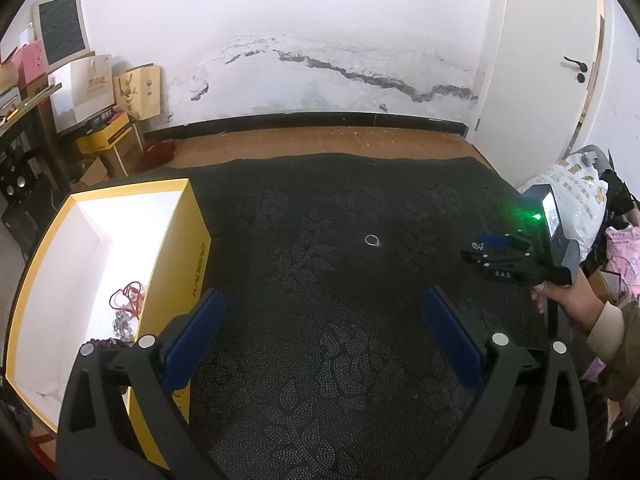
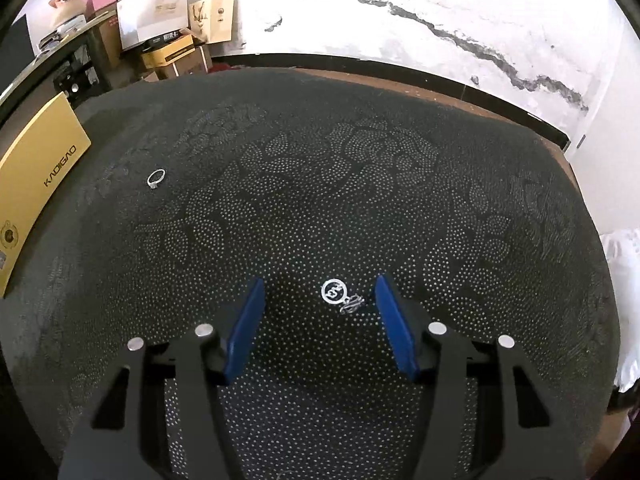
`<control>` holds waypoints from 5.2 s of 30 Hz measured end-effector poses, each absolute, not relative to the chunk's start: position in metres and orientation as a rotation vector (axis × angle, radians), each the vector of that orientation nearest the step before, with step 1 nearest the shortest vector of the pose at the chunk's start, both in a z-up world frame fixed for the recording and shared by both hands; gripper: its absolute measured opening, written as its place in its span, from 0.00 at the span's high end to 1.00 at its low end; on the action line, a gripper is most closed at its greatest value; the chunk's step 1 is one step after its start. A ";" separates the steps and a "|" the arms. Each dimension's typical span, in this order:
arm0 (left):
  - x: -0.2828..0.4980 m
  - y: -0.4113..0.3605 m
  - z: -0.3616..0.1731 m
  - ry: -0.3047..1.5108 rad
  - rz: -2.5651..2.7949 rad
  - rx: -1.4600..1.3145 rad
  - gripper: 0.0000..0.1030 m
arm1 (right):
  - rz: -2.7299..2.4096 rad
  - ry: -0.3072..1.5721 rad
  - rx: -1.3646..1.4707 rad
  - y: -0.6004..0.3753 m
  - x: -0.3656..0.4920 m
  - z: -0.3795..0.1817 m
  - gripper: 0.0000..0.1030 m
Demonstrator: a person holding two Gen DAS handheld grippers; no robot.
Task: Organize jewelry
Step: 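Move the right gripper to the small silver earring on the rug and close on it, then lower the left gripper onto the silver ring and close on it while the right gripper holds the earring, then carry the ring with the left gripper into the yellow box and open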
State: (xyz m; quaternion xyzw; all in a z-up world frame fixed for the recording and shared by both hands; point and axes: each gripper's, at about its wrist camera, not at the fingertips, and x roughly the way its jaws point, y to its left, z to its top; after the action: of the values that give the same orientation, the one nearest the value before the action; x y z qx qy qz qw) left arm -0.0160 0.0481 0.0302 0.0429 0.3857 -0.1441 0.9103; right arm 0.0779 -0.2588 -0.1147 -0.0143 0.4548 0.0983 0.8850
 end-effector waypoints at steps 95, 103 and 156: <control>0.110 -0.078 -0.105 0.810 -0.334 0.239 0.82 | 0.371 0.623 0.357 -0.301 0.048 -0.034 0.92; 0.091 -0.069 -0.071 0.716 -0.370 0.254 0.82 | 0.374 0.638 0.336 -0.293 0.051 -0.037 0.92; 0.021 0.295 -0.028 0.903 0.031 -0.007 0.78 | 0.864 0.708 0.016 0.064 0.031 0.083 0.92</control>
State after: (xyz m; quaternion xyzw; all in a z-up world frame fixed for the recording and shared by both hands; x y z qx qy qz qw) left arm 0.0214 0.2952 -0.0281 -0.0035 0.4365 0.0152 0.8996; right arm 0.0313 0.0638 0.0835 0.0075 0.3358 0.4097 0.8482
